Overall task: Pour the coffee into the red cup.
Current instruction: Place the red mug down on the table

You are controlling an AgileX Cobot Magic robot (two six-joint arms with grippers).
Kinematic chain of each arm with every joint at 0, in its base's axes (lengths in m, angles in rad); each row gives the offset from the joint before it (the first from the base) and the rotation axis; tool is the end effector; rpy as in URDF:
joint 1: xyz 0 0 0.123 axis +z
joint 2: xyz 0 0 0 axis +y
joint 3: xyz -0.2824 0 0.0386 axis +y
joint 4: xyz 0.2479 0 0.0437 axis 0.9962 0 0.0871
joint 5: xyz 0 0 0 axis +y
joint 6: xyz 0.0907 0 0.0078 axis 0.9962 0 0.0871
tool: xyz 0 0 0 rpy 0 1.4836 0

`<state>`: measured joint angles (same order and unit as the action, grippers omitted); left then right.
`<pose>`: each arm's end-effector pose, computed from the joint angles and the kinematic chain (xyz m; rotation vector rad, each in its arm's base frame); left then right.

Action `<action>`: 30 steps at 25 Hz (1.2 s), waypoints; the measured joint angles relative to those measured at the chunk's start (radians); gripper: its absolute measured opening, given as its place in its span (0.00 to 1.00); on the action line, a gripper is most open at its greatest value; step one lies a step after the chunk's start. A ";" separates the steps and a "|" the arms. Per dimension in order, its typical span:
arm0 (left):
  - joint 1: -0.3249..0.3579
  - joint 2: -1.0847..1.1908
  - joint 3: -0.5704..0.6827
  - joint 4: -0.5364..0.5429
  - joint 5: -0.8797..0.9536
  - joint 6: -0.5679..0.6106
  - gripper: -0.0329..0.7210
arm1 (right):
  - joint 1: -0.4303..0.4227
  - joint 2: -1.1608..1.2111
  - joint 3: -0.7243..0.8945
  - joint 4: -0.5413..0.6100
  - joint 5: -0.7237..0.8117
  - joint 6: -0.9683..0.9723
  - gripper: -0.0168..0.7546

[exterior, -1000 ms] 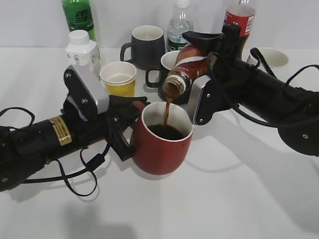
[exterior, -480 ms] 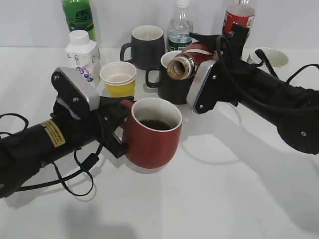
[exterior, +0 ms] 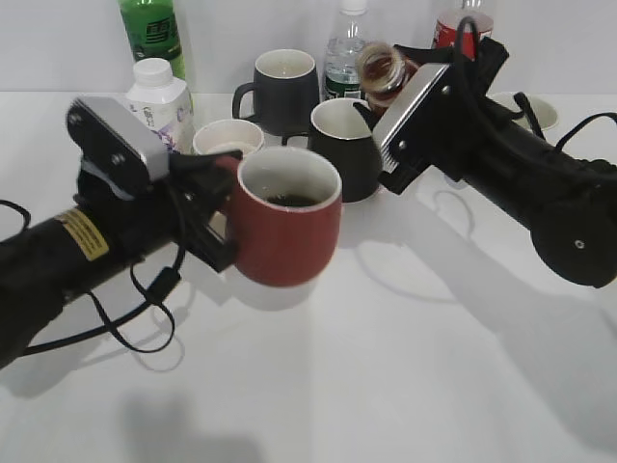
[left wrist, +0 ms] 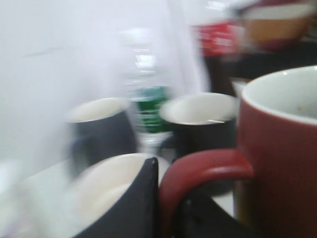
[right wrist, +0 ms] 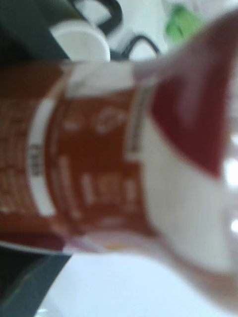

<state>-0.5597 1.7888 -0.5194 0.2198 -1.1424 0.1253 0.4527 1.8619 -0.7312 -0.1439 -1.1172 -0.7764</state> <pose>0.2474 -0.1763 0.1621 0.7608 1.4478 -0.4244 0.3125 0.1651 0.1829 -0.9876 1.1363 -0.2143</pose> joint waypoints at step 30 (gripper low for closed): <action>0.237 -0.226 0.160 -0.538 -0.005 0.090 0.10 | 0.000 -0.077 0.047 0.394 0.230 0.452 0.67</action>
<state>-0.3230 1.5627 -0.3593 -0.3185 -1.1469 0.2156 0.4527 1.7853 -0.6840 0.2496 -0.8869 -0.3247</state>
